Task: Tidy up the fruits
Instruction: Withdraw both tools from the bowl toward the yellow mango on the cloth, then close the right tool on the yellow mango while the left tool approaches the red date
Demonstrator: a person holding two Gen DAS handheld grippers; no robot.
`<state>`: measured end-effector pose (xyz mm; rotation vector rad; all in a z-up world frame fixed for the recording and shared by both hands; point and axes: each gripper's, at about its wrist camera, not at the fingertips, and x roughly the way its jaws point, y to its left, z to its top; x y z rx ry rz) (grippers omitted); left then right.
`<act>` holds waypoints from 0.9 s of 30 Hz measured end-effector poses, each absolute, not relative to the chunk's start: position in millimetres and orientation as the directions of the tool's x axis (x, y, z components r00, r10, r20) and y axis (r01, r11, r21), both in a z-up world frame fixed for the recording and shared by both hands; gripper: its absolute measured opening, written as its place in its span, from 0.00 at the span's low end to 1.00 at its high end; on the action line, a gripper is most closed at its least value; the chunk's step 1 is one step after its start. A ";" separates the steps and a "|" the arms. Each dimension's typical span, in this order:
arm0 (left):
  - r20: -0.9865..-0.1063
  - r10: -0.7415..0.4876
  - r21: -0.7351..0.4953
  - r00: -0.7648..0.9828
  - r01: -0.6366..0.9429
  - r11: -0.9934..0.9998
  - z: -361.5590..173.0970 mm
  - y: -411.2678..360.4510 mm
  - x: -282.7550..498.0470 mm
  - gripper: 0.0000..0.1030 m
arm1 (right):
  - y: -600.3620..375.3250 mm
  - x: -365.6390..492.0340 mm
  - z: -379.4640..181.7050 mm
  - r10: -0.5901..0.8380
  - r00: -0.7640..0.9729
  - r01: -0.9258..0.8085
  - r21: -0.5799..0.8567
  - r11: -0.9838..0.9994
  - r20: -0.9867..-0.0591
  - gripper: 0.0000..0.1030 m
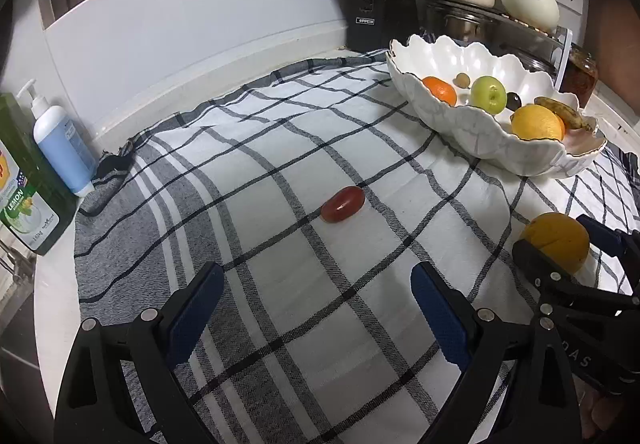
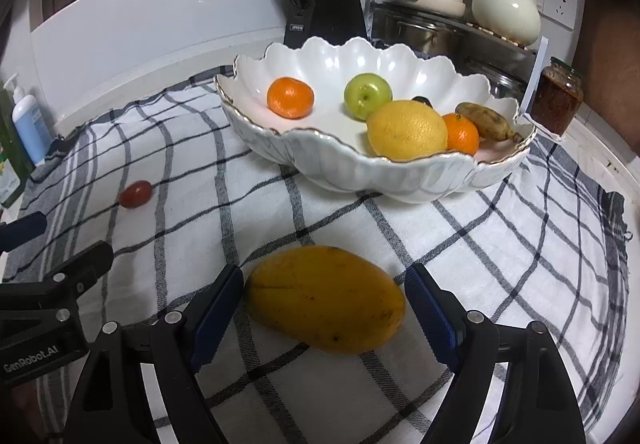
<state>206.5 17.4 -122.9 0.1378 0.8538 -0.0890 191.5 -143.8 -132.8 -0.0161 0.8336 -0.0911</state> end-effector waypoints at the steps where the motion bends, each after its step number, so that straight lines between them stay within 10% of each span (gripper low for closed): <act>1: -0.757 -0.023 0.085 0.654 0.133 0.987 -123.3 17.8 206.7 0.93 | -144.0 191.6 -134.4 -0.085 0.666 0.073 -0.049 0.996 -0.741 0.81; 27: -0.752 -0.050 0.062 0.658 0.145 0.988 -115.7 28.2 221.1 0.93 | -124.0 185.8 -107.2 -0.053 0.724 0.032 -0.044 0.999 -0.688 0.75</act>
